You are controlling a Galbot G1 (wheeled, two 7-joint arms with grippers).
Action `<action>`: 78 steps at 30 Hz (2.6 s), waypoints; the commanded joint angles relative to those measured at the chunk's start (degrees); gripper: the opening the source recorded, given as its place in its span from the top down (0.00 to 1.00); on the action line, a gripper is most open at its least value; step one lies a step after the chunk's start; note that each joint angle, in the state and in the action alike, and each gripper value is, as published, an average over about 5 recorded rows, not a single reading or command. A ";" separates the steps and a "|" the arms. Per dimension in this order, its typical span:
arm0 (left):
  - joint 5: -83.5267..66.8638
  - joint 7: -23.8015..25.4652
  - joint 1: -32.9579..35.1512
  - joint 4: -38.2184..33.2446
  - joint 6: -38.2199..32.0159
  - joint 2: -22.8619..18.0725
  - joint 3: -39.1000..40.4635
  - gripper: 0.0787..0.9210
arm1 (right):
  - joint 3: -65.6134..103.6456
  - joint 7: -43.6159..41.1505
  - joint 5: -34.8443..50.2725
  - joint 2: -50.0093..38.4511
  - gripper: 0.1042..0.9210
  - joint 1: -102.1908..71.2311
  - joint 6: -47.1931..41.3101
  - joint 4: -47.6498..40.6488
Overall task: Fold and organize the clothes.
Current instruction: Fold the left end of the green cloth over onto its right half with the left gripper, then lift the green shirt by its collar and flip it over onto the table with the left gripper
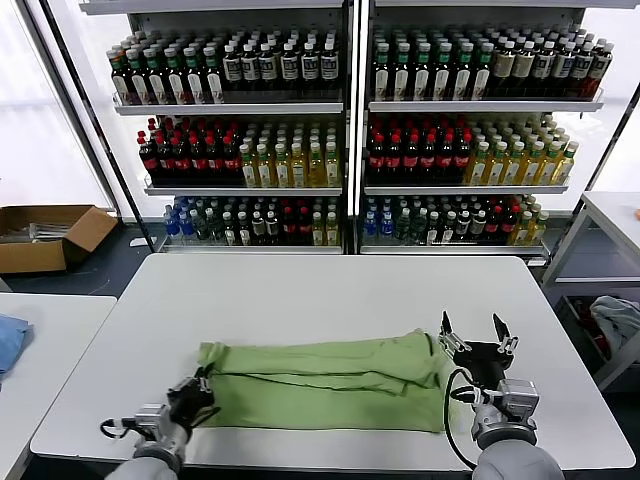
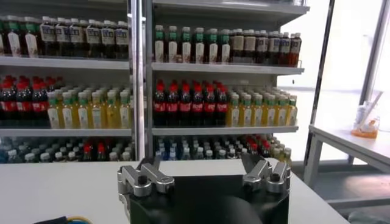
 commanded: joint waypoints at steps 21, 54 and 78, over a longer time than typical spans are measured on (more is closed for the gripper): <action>-1.24 -2.03 -4.73 -4.04 2.16 9.26 1.17 0.98 | -0.39 0.41 -1.17 1.07 0.12 -0.95 0.35 1.73; 12.91 0.53 -4.31 5.54 -1.47 -2.99 17.38 0.96 | -1.05 0.35 -3.43 2.65 0.12 -6.08 3.27 0.89; -14.69 -2.08 -4.63 -12.94 -1.88 5.85 -3.02 0.18 | -7.20 0.08 -4.39 3.20 0.12 -2.11 3.30 -0.77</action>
